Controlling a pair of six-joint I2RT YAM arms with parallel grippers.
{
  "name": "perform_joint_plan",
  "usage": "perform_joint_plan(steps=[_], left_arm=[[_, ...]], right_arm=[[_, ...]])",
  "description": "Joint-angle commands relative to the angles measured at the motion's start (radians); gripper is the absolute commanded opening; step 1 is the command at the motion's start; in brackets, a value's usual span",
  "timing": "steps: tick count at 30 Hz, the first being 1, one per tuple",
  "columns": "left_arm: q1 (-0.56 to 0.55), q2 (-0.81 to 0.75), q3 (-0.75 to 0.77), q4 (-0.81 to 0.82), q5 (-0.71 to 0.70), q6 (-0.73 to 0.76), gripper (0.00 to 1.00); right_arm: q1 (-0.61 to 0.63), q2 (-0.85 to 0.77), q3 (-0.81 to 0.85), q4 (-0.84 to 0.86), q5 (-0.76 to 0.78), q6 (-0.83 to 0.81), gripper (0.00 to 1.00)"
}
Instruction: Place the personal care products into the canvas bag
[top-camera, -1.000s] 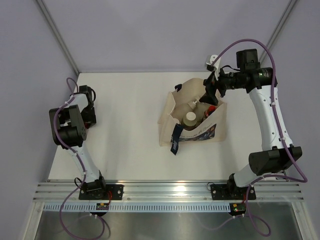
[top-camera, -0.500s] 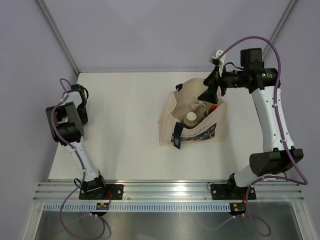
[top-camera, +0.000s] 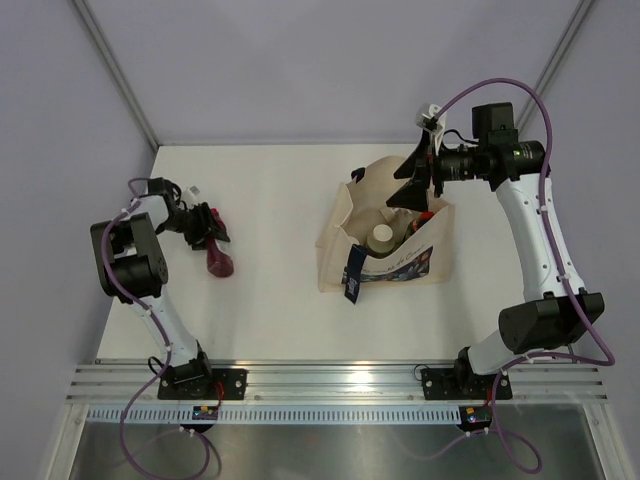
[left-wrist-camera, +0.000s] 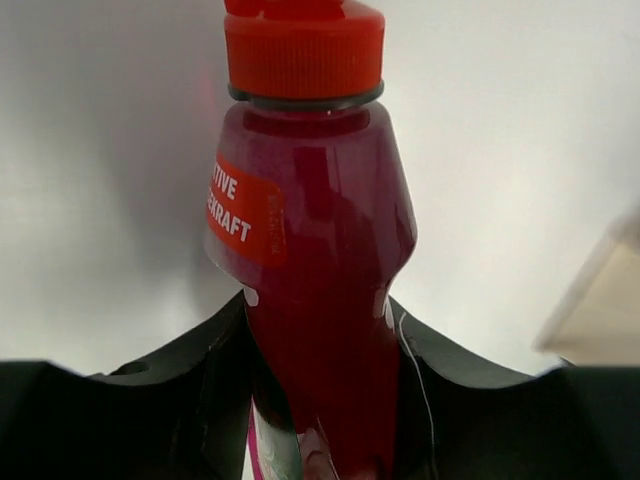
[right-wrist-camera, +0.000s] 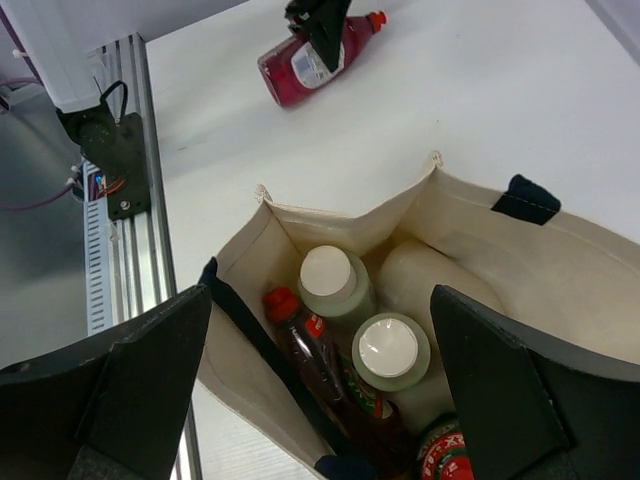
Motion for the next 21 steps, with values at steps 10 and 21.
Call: perform_joint_plan(steps=[10,21], left_arm=[[-0.058,-0.045,-0.3,0.717,0.744,-0.584,0.0],[-0.248,-0.18,-0.296,1.983,0.672,-1.541,0.0]], right_arm=[[0.014,-0.019,-0.103,0.142,-0.066,0.178,1.0],[0.002,-0.027,-0.103,0.191,0.033,0.23,0.99]])
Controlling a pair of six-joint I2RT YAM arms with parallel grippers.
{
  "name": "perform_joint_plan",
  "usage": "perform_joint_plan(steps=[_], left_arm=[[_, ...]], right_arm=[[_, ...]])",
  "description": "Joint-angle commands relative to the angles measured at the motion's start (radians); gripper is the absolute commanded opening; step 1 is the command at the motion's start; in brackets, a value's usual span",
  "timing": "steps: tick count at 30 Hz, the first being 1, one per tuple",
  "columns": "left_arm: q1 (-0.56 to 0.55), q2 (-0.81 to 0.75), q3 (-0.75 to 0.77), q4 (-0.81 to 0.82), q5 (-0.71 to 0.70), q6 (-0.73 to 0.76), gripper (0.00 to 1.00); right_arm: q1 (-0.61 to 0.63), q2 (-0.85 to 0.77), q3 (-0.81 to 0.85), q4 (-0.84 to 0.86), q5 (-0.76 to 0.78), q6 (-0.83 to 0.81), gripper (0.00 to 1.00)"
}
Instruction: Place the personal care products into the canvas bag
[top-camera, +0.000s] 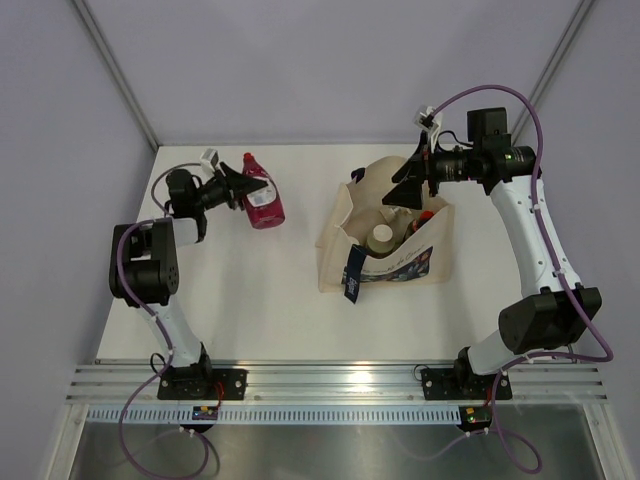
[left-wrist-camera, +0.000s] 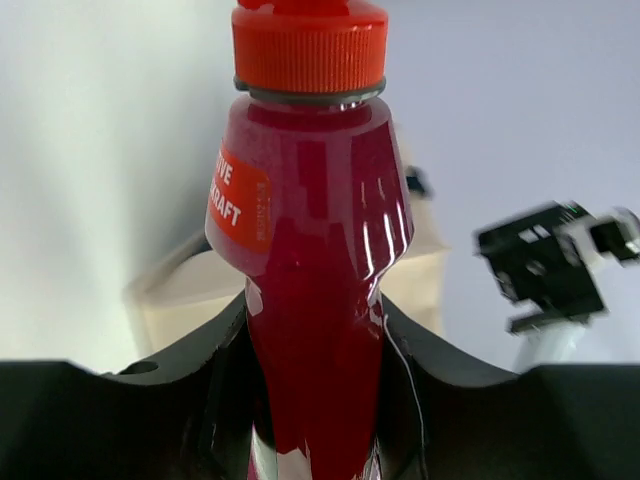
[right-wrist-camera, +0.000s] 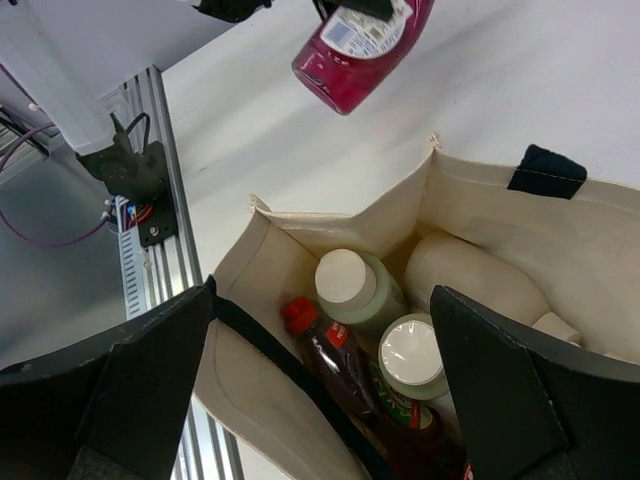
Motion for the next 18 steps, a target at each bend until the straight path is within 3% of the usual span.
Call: perform_joint_plan(steps=[1,8,12,18], left_arm=[[-0.099,-0.133,0.154,0.489,0.025,-0.338,0.0],[-0.325,-0.174,0.454,0.06,-0.048,-0.114,0.0],[-0.434,-0.135,0.723,-0.299,-0.102,0.164,0.0],[-0.58,0.01,0.992,-0.778,-0.214,0.521,0.0]], right_arm=[[-0.011,-0.028,0.021,0.039,0.037,0.025,1.0],[-0.153,-0.047,0.048,0.084,0.017,0.105,0.99],[-0.254,-0.062,0.035,0.128,0.014,0.158,1.0],[-0.328,-0.105,-0.011,0.177,0.02,0.188,0.99]])
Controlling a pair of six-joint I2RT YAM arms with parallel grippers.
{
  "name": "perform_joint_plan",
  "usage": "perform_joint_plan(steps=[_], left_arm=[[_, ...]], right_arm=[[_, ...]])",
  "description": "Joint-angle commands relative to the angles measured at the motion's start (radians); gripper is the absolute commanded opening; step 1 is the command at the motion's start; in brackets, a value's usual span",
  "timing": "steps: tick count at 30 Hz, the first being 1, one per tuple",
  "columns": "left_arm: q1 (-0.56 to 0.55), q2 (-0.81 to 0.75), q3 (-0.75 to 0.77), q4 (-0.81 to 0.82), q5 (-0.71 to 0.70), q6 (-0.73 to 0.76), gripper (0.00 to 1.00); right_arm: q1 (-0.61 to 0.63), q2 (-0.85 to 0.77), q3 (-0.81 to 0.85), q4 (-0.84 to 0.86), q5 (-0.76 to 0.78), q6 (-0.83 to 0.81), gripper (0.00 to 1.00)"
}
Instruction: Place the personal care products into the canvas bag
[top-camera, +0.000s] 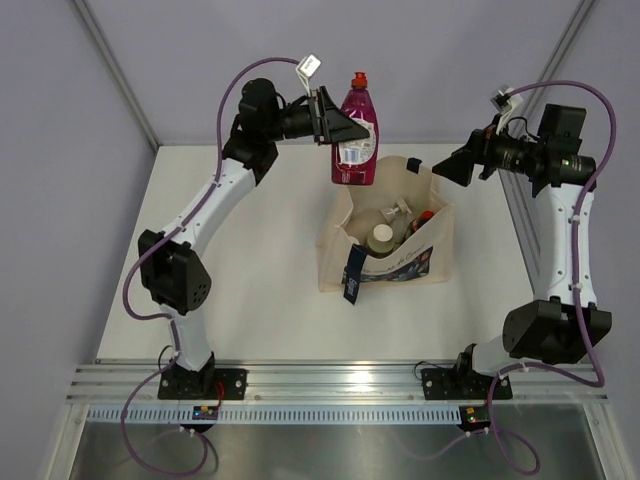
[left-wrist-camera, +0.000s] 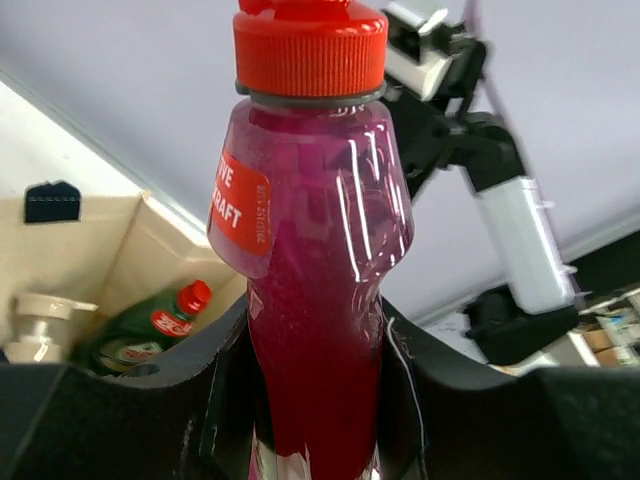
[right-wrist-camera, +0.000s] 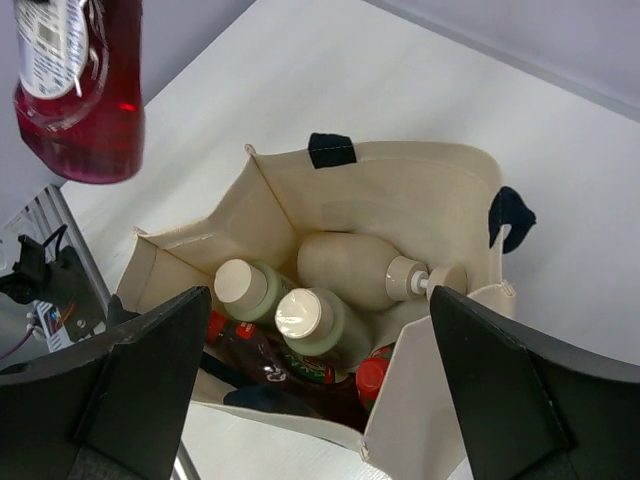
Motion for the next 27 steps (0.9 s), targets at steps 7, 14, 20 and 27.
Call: perform_joint_plan(steps=[7,14,20,27], left_arm=[[-0.207,0.225,0.453,-0.82,-0.4,0.692,0.0],[-0.303,0.244,0.424,-1.016,-0.596,0.928,0.01],[-0.37,0.214,0.372,-1.095,-0.701,1.051,0.33],[-0.379,0.118,0.373,-1.09,-0.65,1.042,0.82]], right_arm=[[-0.039,-0.094,-0.059,0.045,-0.002,0.018,0.99],[-0.046,-0.106,-0.095,0.033,0.007,0.004,1.0],[-0.046,-0.095,-0.094,-0.005,0.03,-0.022,0.99],[-0.046,-0.123,-0.088,-0.053,0.073,-0.08,0.99]])
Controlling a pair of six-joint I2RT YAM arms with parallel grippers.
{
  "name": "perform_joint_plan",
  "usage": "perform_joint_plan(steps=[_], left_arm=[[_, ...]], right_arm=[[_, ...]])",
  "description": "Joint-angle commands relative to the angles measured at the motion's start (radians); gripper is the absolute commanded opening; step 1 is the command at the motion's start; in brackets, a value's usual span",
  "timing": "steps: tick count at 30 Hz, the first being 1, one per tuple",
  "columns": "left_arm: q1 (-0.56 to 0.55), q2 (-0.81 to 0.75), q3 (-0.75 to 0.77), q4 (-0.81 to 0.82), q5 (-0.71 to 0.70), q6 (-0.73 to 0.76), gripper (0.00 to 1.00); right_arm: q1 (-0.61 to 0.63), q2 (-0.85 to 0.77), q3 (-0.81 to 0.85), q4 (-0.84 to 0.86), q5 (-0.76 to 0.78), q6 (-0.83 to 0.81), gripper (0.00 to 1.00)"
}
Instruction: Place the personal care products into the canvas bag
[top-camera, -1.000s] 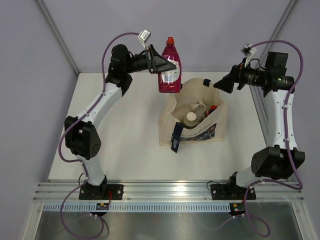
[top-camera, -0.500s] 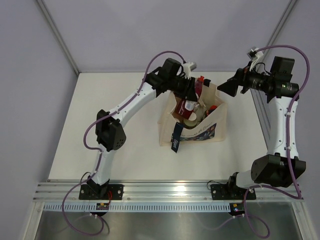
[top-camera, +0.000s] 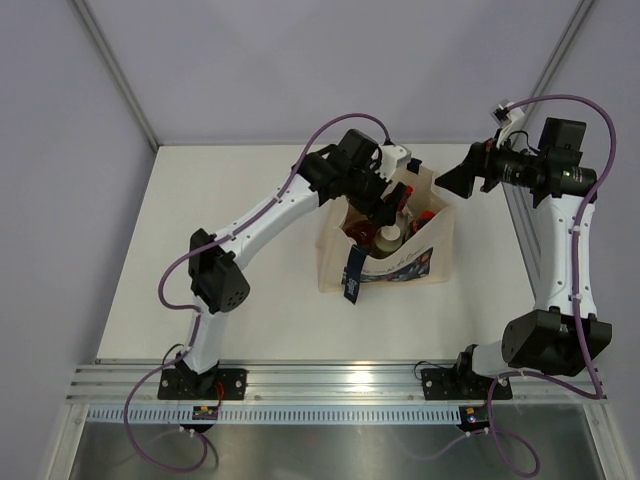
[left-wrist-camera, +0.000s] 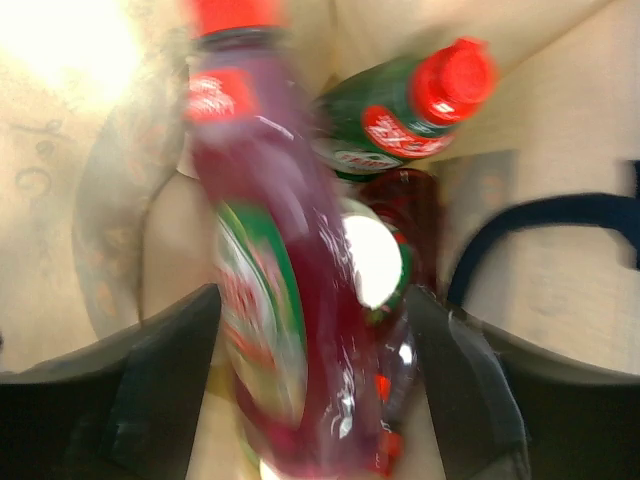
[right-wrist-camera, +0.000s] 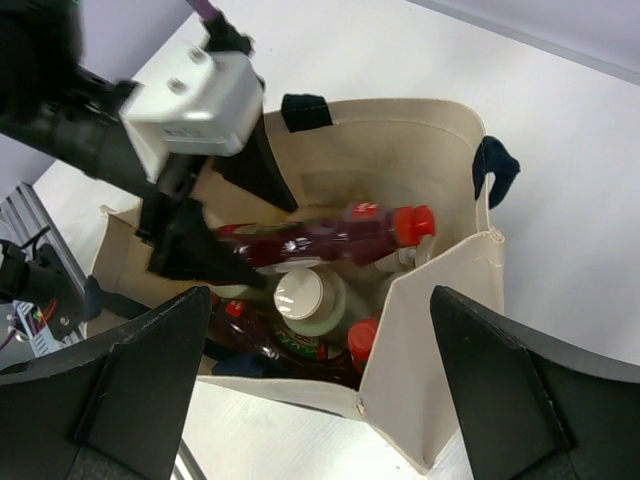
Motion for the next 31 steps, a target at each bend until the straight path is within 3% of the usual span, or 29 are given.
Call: perform_joint_plan(steps=[1,3,8,10,14,15,18,22,25,31], left_arm=[[-0.005,-0.15,0.002,0.008,0.045,0.02,0.86],[-0.004,-0.192,-0.016,0.013,0.07,0.021,0.91],[0.004,-0.267,-0.042,0.02,0.006,0.011,0.91],[0.028,-0.339,-0.062,0.061,-0.062,-0.025,0.97],[0.108,-0.576,-0.319,0.273,-0.158,-0.103,0.99],[0.131,-0.636,-0.481,0.323,-0.183,-0.119,0.99],[0.242,-0.86,-0.783,0.533,-0.174,-0.196,0.99],[0.299,-1.048,-1.013,0.554,-0.218,-0.194,0.99],[0.302,-1.134,-1.098,0.523,-0.284,-0.197,0.99],[0.306,-1.278,-1.259,0.546,-0.366,-0.223,0.99]], right_arm=[[-0.004,-0.055,0.015,-0.042,0.039,-0.052,1.0],[-0.004,-0.061,0.014,-0.049,0.051,-0.062,1.0],[-0.004,-0.082,0.017,-0.013,0.103,-0.017,1.0],[-0.004,-0.104,0.009,0.024,0.235,0.071,0.99],[-0.004,-0.133,-0.014,0.124,0.534,0.246,1.0],[-0.004,-0.142,-0.035,0.128,0.633,0.257,0.99],[-0.004,-0.197,-0.107,0.181,0.791,0.282,1.0],[-0.004,-0.318,-0.225,0.279,0.888,0.276,1.0],[-0.004,-0.378,-0.287,0.314,0.97,0.329,0.99],[-0.004,-0.429,-0.293,0.268,0.987,0.346,1.0]])
